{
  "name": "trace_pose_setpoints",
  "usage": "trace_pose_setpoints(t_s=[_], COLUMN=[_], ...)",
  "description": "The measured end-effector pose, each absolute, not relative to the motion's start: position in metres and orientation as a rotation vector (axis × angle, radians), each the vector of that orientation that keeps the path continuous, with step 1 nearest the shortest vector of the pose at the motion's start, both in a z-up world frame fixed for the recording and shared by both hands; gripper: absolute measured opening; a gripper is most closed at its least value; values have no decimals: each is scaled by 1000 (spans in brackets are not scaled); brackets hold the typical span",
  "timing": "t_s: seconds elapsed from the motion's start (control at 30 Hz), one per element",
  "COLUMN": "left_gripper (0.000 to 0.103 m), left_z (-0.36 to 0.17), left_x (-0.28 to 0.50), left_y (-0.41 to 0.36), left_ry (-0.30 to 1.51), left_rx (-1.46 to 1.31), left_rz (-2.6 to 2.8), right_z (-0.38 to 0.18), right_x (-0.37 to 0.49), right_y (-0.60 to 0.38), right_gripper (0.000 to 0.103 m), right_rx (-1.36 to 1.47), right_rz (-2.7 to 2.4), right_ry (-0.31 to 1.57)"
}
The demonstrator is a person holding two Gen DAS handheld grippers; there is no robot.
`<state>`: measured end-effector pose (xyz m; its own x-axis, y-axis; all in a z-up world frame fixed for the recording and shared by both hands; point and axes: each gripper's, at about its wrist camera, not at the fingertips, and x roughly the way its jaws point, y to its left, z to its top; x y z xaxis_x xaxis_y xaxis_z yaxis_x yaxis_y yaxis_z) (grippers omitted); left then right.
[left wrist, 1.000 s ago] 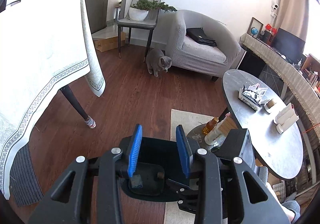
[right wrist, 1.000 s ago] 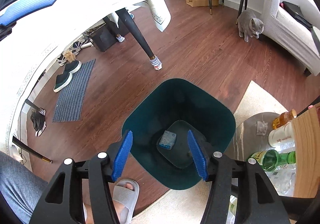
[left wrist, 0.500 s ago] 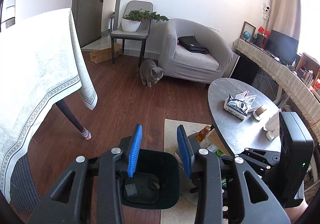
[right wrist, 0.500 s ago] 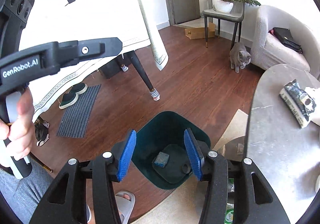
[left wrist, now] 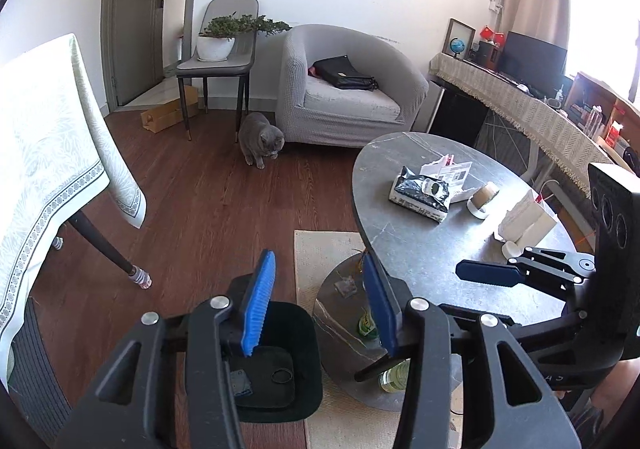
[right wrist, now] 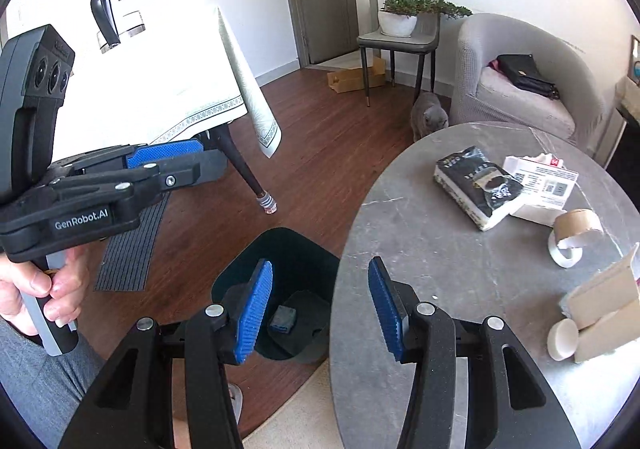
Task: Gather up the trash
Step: 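Move both grippers back from the bin toward the table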
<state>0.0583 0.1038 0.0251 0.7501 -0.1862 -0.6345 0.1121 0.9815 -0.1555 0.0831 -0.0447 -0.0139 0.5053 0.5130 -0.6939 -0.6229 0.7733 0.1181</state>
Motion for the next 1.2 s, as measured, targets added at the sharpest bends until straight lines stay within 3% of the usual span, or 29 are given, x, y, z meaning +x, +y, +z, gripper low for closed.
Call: trace_pose_setpoints(t_s=[0.6,1.2], left_gripper=[58,57], left_z=[21,-11], left_x=[72,90], left_y=[11,-95], left_ry=[702,786], left_rx=[-46,98], left_rz=[-367,-550], right_z=[-1,10], right_x=[74,72], right_y=[-146,-258], right_gripper=[51,51], right_rx=[-105,59], right_rz=[559,416], right_ry=[727,660])
